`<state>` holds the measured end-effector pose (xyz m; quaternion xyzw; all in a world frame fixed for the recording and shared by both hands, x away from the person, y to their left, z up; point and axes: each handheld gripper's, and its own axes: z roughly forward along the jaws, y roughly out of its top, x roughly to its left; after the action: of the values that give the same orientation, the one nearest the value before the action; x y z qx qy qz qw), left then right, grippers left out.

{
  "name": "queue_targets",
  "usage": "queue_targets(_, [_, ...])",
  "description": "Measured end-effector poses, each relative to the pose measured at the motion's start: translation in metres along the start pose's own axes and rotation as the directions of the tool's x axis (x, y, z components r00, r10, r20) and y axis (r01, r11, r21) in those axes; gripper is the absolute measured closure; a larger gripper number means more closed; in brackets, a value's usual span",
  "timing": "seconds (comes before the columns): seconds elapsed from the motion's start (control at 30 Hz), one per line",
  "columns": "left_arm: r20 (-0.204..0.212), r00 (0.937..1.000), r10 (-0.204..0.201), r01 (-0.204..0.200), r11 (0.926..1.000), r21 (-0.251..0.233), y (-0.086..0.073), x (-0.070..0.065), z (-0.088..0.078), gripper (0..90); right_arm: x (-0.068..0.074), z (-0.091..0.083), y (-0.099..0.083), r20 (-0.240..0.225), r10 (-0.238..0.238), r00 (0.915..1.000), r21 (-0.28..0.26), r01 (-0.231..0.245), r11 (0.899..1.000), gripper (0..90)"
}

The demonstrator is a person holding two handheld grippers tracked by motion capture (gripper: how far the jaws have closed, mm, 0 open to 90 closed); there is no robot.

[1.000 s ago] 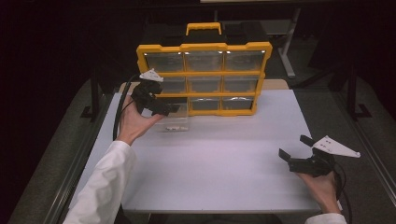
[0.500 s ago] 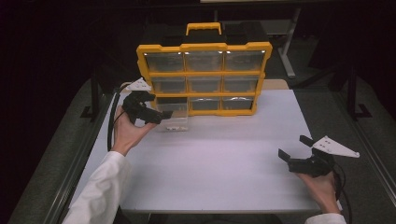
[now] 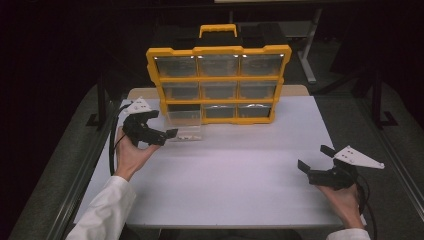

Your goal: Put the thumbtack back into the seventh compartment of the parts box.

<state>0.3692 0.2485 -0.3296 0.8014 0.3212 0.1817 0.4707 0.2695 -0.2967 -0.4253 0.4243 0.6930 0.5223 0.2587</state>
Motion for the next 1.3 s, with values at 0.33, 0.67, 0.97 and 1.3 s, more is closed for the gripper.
queue_targets(0.33, [-0.035,0.9989,-0.03,0.027,0.9947,-0.1,-0.021,0.007,-0.027,0.0,0.0,0.0,0.0,0.002,0.001,1.0,0.002,-0.001,1.0,0.0])
queue_targets(0.67, [-0.078,0.9953,-0.058,0.047,0.9888,-0.142,-0.055,0.012,-0.045,0.0,0.001,0.001,-0.001,0.004,0.002,1.0,0.006,-0.002,1.0,0.0])
queue_targets(0.97, [-0.118,0.9882,-0.099,0.073,0.9763,-0.204,-0.084,0.015,-0.057,0.0,0.003,0.001,-0.002,0.007,0.002,1.0,0.015,-0.002,1.0,0.0])
queue_targets(1.3, [-0.143,0.9769,-0.158,0.118,0.9589,-0.258,-0.115,0.017,-0.068,0.0,0.004,0.002,-0.002,0.005,0.004,1.0,0.009,-0.004,1.0,0.0])
